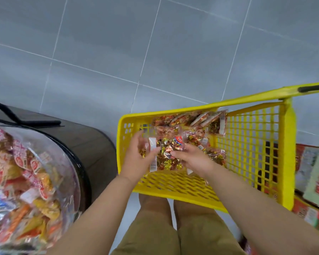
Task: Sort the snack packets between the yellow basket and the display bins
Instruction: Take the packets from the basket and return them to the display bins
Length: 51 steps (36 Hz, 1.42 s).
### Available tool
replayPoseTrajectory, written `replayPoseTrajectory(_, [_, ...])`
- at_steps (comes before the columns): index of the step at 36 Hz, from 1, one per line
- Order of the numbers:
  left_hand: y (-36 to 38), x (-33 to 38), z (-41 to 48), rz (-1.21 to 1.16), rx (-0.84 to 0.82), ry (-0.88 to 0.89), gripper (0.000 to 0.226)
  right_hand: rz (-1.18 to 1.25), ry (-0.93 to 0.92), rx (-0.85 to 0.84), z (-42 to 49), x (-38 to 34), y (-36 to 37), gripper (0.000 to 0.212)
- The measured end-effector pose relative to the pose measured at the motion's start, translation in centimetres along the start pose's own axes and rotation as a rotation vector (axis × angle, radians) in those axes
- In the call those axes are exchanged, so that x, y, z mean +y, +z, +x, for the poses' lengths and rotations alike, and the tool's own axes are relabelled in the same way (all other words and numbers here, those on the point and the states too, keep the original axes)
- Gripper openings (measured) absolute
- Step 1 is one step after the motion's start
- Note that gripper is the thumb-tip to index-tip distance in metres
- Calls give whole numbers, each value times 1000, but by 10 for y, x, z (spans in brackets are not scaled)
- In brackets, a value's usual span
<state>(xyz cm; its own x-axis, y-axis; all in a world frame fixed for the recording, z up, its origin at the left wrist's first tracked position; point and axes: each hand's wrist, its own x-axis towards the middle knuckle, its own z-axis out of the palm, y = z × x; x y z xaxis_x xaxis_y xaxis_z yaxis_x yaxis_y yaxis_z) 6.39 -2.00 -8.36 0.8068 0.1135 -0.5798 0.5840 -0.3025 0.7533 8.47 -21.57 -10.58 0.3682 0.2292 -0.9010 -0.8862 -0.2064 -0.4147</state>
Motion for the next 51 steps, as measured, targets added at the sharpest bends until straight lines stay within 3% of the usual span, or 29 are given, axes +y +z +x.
replayPoseTrajectory(2, [11,0,-3,-173,-170,-156,47,6,6,-19,-4,1,0,24])
replayPoseTrajectory(4, [17,-5,-2,-222,-207,-286,37,-23,8,-10,-4,0,2,22])
replayPoseTrajectory(7, [20,-15,0,-348,-60,-398,20,-60,-24,78,11,-5,0,16])
replayPoseTrajectory(12, [17,-33,5,-269,126,-469,18,-268,-61,476,64,-8,-9,31])
replayPoseTrajectory(16, [14,-39,3,-214,191,-433,20,-223,-24,497,99,-4,-2,52])
replayPoseTrajectory(20, [12,-42,3,-262,216,-452,22,-226,-61,537,111,2,3,50])
replayPoseTrajectory(24, [12,-43,4,-209,209,-454,33,-424,-104,423,102,5,-2,29])
replayPoseTrajectory(27, [10,-41,5,-159,217,-440,42,-518,-245,328,77,4,-7,2])
replayPoseTrajectory(32, [7,-38,11,-186,210,-456,42,-308,-443,281,21,-4,-19,25])
replayPoseTrajectory(38, [12,-29,24,-433,73,-502,25,3,-191,175,-5,-4,-29,19])
replayPoseTrajectory(41, [17,-17,29,-583,-52,-607,49,63,-64,132,-5,-2,-22,17])
replayPoseTrajectory(44, [25,-10,30,-397,-182,-613,91,59,-62,203,-2,-2,-17,19])
replayPoseTrajectory(46, [28,-8,26,-352,-226,-535,101,34,-91,229,-1,-3,-16,29])
replayPoseTrajectory(49, [29,-8,24,-450,-237,-546,105,-41,-135,275,2,-9,-19,15])
replayPoseTrajectory(51, [31,-11,23,-451,-217,-566,93,-150,-207,539,13,-11,-35,31])
